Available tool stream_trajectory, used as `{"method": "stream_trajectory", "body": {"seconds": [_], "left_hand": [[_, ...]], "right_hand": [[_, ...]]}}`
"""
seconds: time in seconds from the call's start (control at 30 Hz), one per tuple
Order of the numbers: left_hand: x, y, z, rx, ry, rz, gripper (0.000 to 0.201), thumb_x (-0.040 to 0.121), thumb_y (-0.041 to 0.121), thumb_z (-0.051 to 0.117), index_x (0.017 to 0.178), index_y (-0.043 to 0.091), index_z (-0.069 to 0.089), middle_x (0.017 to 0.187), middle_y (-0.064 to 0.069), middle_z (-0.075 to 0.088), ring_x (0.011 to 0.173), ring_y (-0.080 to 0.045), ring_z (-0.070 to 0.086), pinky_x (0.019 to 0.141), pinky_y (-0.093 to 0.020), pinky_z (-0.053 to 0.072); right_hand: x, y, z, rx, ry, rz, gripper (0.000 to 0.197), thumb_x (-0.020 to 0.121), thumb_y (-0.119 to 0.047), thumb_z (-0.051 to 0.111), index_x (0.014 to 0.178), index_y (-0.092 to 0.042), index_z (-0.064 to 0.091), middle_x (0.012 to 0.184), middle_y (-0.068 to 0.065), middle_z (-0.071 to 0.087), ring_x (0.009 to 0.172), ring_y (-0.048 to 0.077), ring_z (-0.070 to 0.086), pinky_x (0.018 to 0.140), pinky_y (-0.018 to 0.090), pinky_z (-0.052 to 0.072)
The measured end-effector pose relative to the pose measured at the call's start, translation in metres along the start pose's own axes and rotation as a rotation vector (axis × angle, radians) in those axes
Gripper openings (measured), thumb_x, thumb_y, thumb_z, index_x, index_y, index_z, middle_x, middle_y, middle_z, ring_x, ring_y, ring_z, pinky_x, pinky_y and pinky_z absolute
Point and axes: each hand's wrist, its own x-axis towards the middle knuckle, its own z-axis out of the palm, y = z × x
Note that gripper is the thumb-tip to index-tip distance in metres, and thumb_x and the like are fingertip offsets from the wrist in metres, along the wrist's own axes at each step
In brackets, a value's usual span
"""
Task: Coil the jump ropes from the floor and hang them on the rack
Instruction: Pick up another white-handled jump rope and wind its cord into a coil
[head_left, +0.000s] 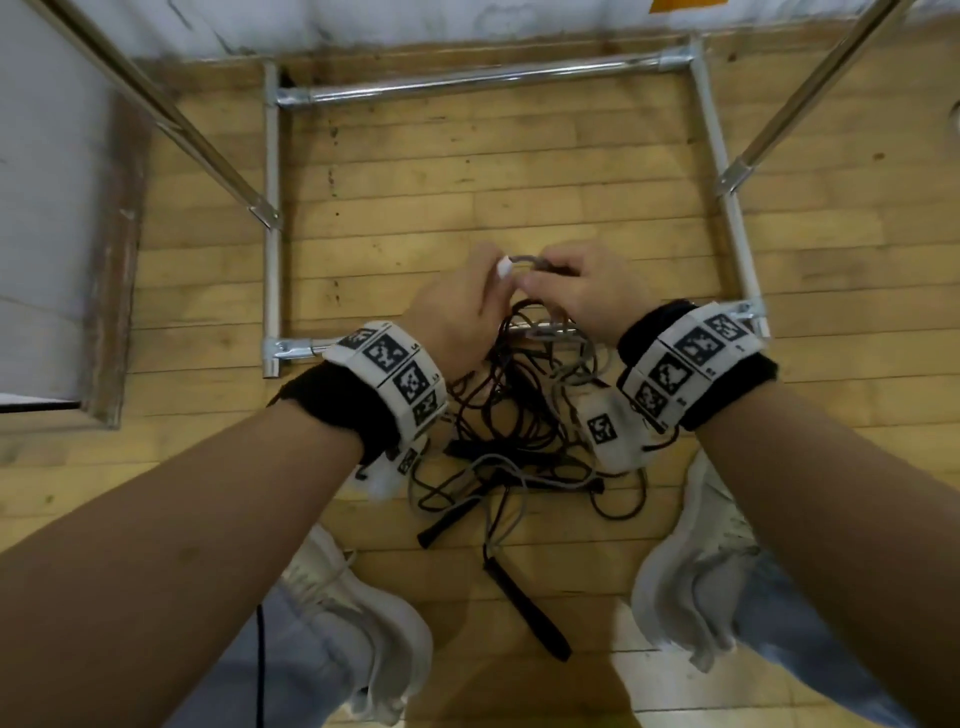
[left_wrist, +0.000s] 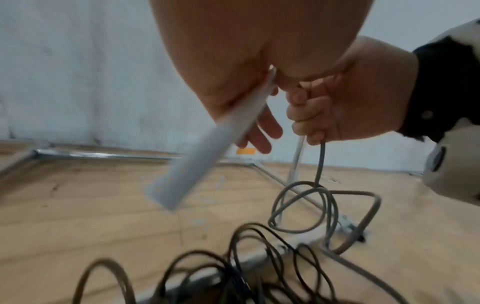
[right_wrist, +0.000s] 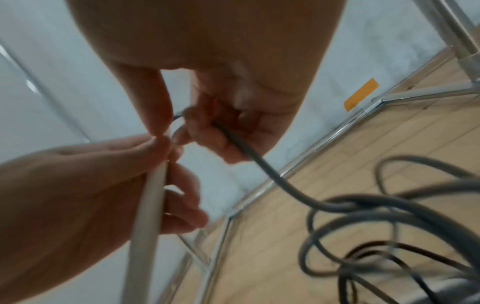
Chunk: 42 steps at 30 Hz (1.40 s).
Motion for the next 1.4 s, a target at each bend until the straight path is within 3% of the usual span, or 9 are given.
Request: {"method": "stream_trajectory", "body": {"seconds": [0.17, 0.3, 0.47, 0.6, 0.83, 0.97, 1.07, 1.3, 1.4], "left_hand": [[0.022, 0.003, -0.047, -0.042, 0.292, 0.014, 0.02, 0.1, 0.033, 0.034, 0.103, 0.016, 0.044, 0.07, -0.008, 0.061, 0.061, -0.024, 0.061, 0.059, -0.046, 0.049], [0.026, 0.003, -0.067, -0.136, 0.417, 0.017, 0.015, 0.099, 0.029, 0.036, 0.098, 0.015, 0.04, 0.067, -0.002, 0.049, 0.057, -0.023, 0.05, 0.057, -0.045, 0.047], [0.026, 0.013, -0.083, -0.113, 0.277, -0.161, 0.024, 0.08, 0.01, 0.062, 0.078, 0.023, 0.042, 0.069, 0.008, 0.046, 0.059, -0.004, 0.044, 0.052, -0.013, 0.039], [0.018, 0.042, -0.11, -0.162, 0.133, -0.196, 0.022, 0.076, 0.017, 0.073, 0.069, 0.024, 0.053, 0.064, 0.006, 0.055, 0.055, -0.005, 0.051, 0.059, -0.026, 0.043], [-0.02, 0.115, -0.156, -0.34, 0.042, -0.048, 0.012, 0.067, 0.025, 0.081, 0.066, 0.028, 0.069, 0.052, 0.013, 0.054, 0.05, -0.007, 0.049, 0.05, -0.024, 0.041], [-0.044, 0.159, -0.179, -0.534, 0.201, 0.038, 0.019, 0.068, 0.04, 0.079, 0.083, 0.03, 0.074, 0.059, 0.008, 0.057, 0.049, -0.011, 0.045, 0.047, -0.024, 0.039], [-0.057, 0.181, -0.188, -0.619, 0.336, 0.085, 0.019, 0.079, 0.03, 0.074, 0.095, 0.02, 0.072, 0.057, 0.008, 0.057, 0.044, -0.009, 0.043, 0.046, -0.024, 0.039], [-0.068, 0.194, -0.208, -0.659, 0.614, 0.018, 0.022, 0.089, 0.024, 0.065, 0.068, 0.017, 0.067, 0.062, 0.002, 0.069, 0.039, -0.013, 0.038, 0.042, -0.023, 0.033], [-0.07, 0.174, -0.215, -0.601, 0.706, -0.101, 0.031, 0.083, 0.034, 0.069, 0.055, 0.022, 0.068, 0.066, 0.001, 0.072, 0.04, -0.01, 0.042, 0.046, -0.024, 0.037]], "right_hand": [[0.005, -0.004, 0.004, -0.062, -0.039, -0.058, 0.014, 0.094, -0.016, 0.052, 0.086, -0.009, 0.061, 0.075, -0.002, 0.063, 0.079, 0.018, 0.062, 0.079, 0.036, 0.051], [0.007, -0.007, 0.0, -0.247, -0.082, -0.049, 0.017, 0.094, -0.021, 0.05, 0.085, -0.016, 0.064, 0.081, -0.005, 0.066, 0.082, 0.017, 0.062, 0.079, 0.036, 0.051], [0.007, -0.038, -0.011, -0.198, 0.052, -0.096, 0.018, 0.092, -0.025, 0.056, 0.083, -0.014, 0.067, 0.06, -0.007, 0.052, 0.054, 0.004, 0.048, 0.053, 0.022, 0.039], [0.002, -0.088, -0.03, -0.134, 0.102, -0.213, 0.015, 0.091, -0.017, 0.058, 0.084, -0.009, 0.07, 0.047, -0.011, 0.043, 0.044, 0.0, 0.039, 0.046, 0.011, 0.029], [-0.035, -0.183, -0.061, -0.067, 0.164, -0.367, 0.014, 0.085, -0.007, 0.062, 0.092, -0.012, 0.073, 0.042, -0.02, 0.053, 0.042, -0.002, 0.047, 0.047, 0.009, 0.033], [-0.064, -0.225, -0.08, 0.017, 0.209, -0.416, 0.018, 0.084, -0.005, 0.06, 0.082, -0.017, 0.073, 0.046, -0.011, 0.054, 0.042, 0.003, 0.045, 0.046, 0.016, 0.037], [-0.079, -0.242, -0.085, -0.008, 0.194, -0.425, 0.019, 0.086, -0.014, 0.061, 0.069, -0.015, 0.07, 0.048, -0.008, 0.056, 0.042, 0.008, 0.048, 0.047, 0.021, 0.04], [-0.085, -0.23, -0.074, -0.283, -0.018, -0.256, 0.02, 0.087, -0.027, 0.062, 0.069, -0.023, 0.068, 0.06, -0.013, 0.062, 0.061, 0.006, 0.053, 0.054, 0.008, 0.038], [-0.081, -0.216, -0.069, -0.28, -0.208, -0.141, 0.023, 0.09, -0.021, 0.057, 0.07, -0.014, 0.067, 0.075, -0.001, 0.073, 0.08, 0.017, 0.067, 0.082, 0.022, 0.049]]}}
